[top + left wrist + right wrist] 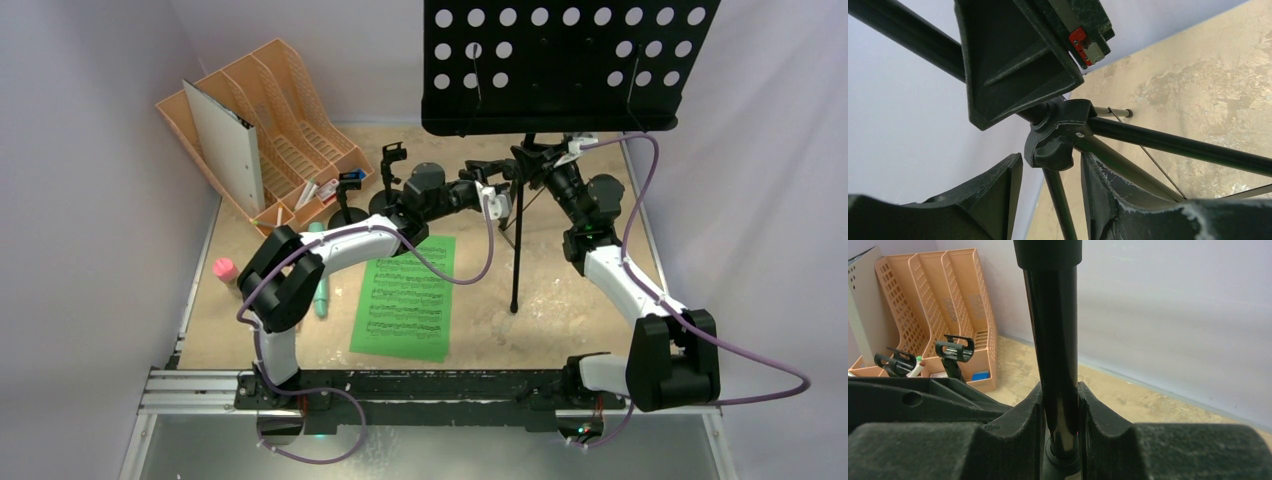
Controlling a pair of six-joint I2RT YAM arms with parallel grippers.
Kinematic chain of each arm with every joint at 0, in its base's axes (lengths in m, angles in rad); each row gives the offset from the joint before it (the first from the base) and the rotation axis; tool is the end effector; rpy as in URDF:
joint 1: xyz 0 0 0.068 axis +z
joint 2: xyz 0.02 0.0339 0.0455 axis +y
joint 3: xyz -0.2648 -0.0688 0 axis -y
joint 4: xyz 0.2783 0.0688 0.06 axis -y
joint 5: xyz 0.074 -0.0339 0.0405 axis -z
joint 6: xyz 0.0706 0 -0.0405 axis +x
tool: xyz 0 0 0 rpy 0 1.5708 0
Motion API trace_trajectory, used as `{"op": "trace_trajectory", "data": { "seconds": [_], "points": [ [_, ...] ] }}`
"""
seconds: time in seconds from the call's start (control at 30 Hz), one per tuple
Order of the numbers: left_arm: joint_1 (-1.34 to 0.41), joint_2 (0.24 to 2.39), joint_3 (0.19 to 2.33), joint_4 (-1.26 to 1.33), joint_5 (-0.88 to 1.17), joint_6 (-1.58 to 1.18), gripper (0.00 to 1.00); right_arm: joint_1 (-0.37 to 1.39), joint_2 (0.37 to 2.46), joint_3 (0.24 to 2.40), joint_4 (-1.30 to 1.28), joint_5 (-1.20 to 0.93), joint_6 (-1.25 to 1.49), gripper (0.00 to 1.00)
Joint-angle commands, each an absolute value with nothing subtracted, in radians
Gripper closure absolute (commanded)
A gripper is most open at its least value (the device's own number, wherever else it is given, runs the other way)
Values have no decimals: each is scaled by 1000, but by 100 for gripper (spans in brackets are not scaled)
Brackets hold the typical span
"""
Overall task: Pack up the instrument practice props
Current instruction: Unscrew the knob on the music stand.
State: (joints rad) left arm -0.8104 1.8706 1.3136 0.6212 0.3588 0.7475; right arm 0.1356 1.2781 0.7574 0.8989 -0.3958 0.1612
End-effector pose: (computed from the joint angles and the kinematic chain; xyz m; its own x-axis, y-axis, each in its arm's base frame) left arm 0.3308 -0.3837 0.2793 0.6578 0.2320 -0.7166 0.6446 0.3187 0.6949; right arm 0.3373 0.0735 0.3320 0.2841 0.1882 -0.9401 -0.5322 0.8465 0.0086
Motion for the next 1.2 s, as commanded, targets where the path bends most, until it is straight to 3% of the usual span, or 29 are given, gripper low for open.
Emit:
{"op": "trace_trajectory", "data": {
  "seconds": [0.0, 0.17, 0.37, 0.6, 0.83, 1.17],
  "points": [
    [-821, 1881, 1374, 628, 391, 749, 54, 143, 1246, 792, 886, -417, 177, 98],
    [-826, 1884, 1379, 630, 399, 692, 68, 143, 1245, 792, 887, -416, 177, 98],
    [-829, 1844, 1362, 650, 401, 559, 99, 143, 1246, 791, 886, -414, 175, 98],
    [-828, 1806, 1392, 631, 284, 153, 100, 143, 1247, 790, 885, -415, 177, 98],
    [-823, 1760, 1427, 515, 69, -527, 100, 143, 1247, 790, 883, -415, 177, 98],
    [-773, 1805, 1264, 727, 112, -1454, 100, 143, 1234, 791, 867, -401, 180, 98]
  ]
}}
